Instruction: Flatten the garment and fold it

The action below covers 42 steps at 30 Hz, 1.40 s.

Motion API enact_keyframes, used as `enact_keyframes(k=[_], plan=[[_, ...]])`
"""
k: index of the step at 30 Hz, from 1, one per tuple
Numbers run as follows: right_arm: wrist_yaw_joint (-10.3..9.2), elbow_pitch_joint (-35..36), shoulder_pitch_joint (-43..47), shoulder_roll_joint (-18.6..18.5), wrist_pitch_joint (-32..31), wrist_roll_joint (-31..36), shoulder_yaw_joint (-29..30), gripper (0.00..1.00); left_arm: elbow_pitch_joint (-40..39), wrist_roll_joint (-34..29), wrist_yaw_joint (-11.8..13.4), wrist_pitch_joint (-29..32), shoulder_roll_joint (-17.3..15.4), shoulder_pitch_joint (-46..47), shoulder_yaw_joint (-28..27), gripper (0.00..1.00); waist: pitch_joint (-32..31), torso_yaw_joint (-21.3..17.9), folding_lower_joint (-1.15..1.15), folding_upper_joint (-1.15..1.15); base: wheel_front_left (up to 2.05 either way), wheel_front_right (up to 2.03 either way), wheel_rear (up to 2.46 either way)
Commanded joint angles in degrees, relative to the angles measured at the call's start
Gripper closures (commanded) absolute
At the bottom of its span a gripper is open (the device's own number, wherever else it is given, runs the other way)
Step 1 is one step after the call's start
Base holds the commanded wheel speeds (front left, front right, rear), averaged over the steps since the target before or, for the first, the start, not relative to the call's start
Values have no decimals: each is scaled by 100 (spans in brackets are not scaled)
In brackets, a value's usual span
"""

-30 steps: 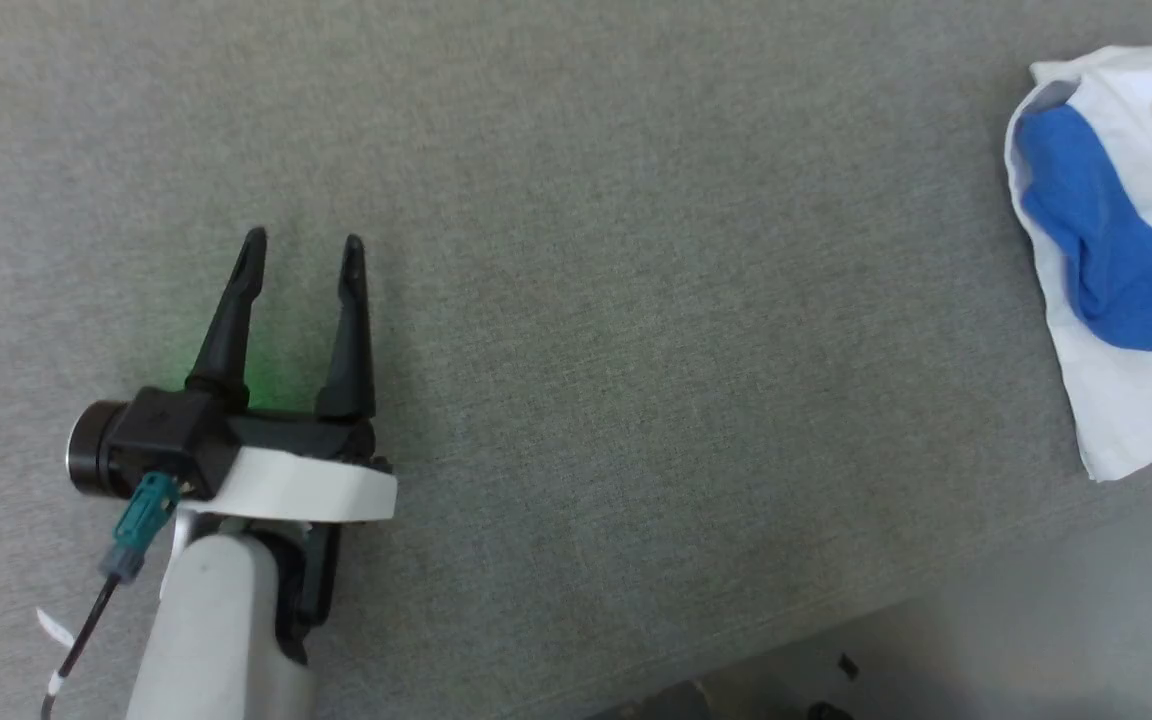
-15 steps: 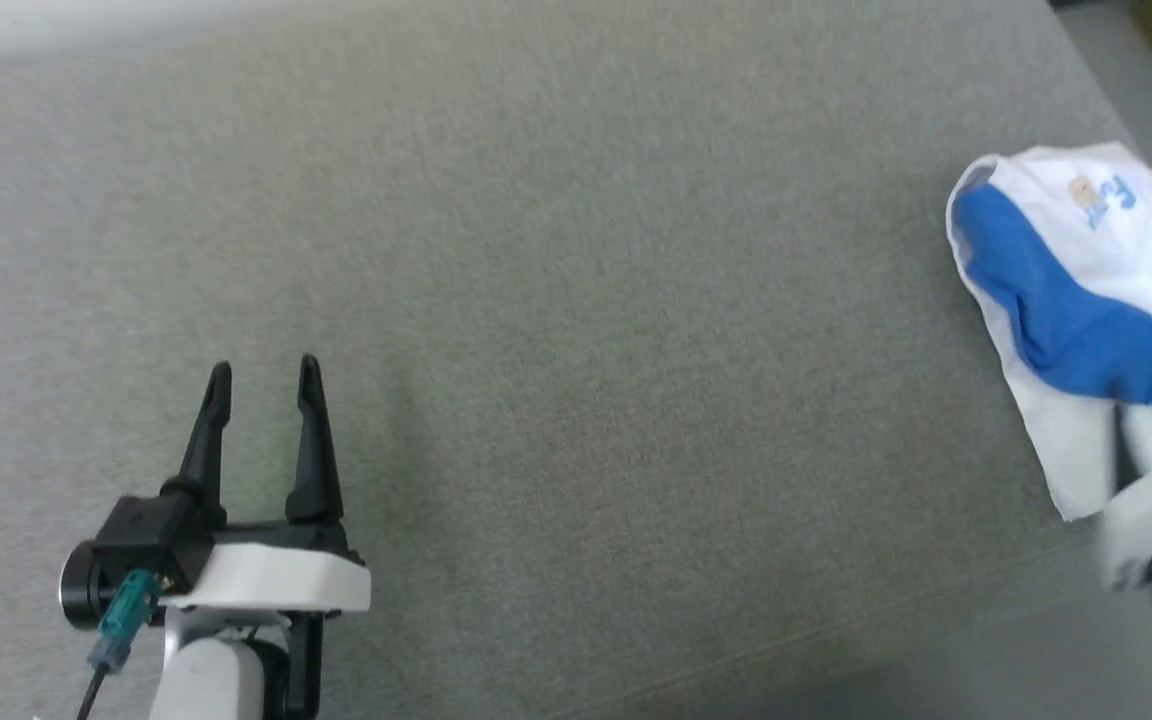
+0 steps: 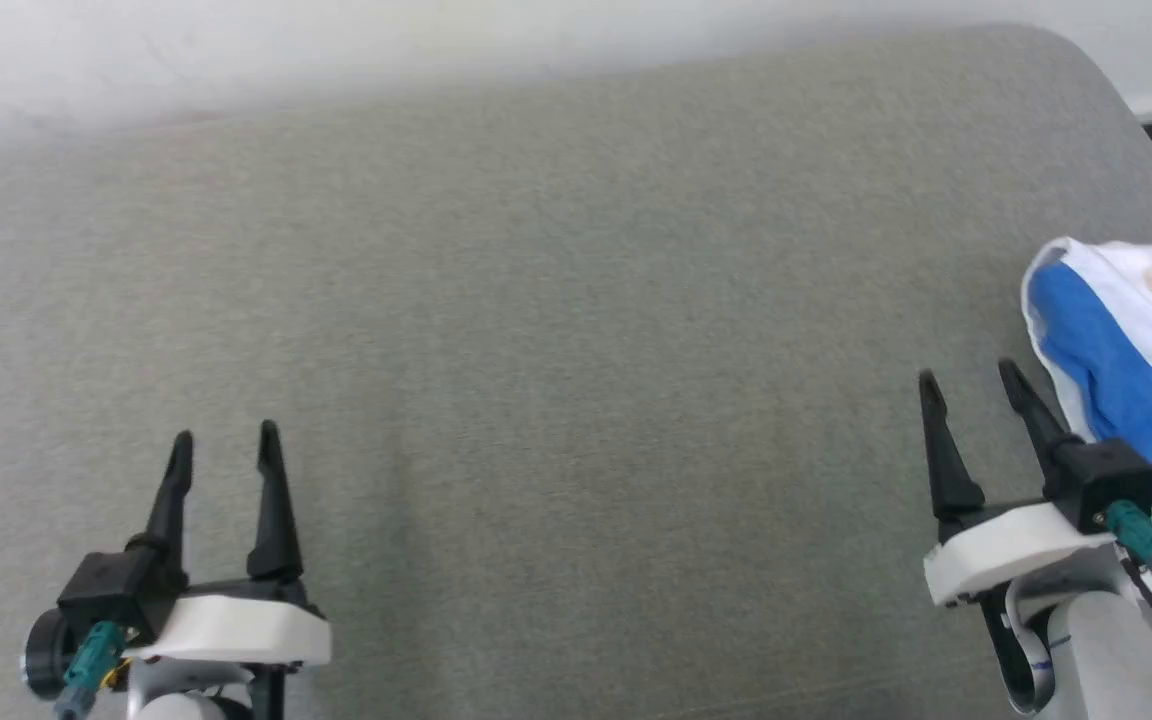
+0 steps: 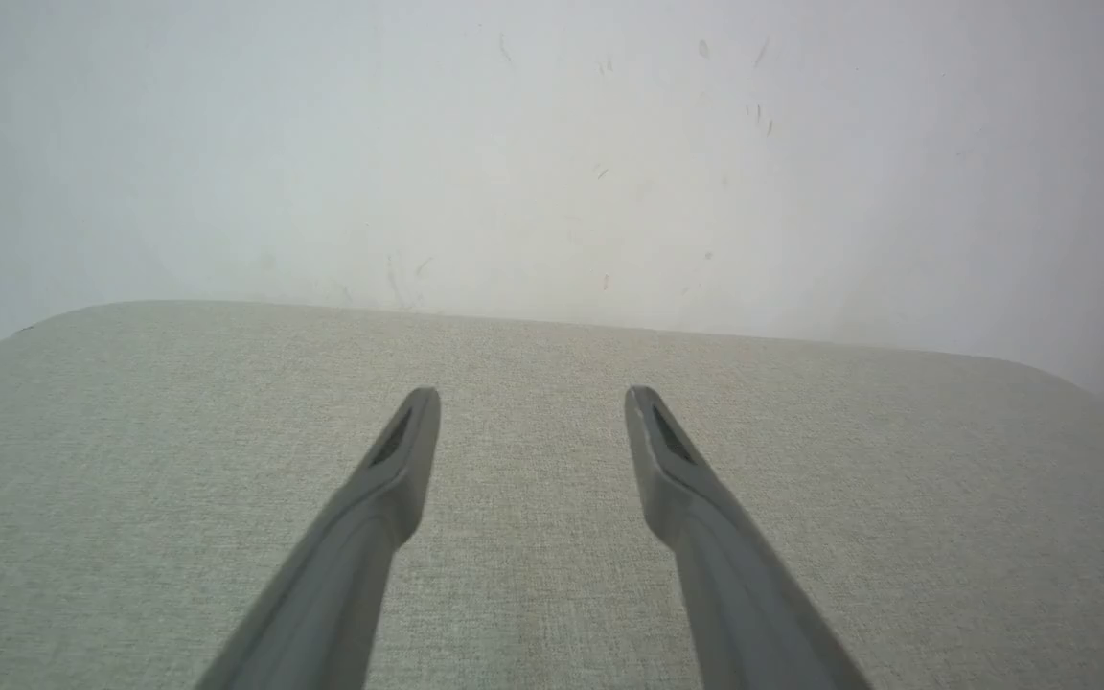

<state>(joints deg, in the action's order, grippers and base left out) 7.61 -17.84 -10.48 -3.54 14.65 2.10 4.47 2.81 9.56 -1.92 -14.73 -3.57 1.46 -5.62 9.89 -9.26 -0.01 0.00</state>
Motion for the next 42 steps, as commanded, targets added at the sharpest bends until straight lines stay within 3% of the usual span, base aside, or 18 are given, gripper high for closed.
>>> enact_keyframes(k=[1, 15, 32, 33, 42], plan=[[-12, 270, 60, 30, -34, -267, -120, 0, 33, -59, -37, -27, -62, -80, -109, 0, -250, 272, 1, 0, 0, 0, 0], [-12, 1875, 930, 65, -622, -987, -594, 0, 332, -26, -351, -27, -371, -473, -464, 0, -698, 457, 1, 0, 0, 0, 0], [-12, 1866, 1268, 66, -919, -871, -555, 0, 479, -201, -409, -27, -198, -730, -262, 0, -950, 621, 1, 0, 0, 0, 0], [-1, 1879, 1209, 54, -910, -863, -548, 100, 464, -164, -402, 1, -206, -706, -271, 100, -950, 619, 1, 0, 0, 0, 0], [-1, 1876, 1198, 53, -939, -827, -543, 100, 423, -206, -369, 90, -193, -675, -229, 100, -952, 639, 1, 0, 0, 0, 0]])
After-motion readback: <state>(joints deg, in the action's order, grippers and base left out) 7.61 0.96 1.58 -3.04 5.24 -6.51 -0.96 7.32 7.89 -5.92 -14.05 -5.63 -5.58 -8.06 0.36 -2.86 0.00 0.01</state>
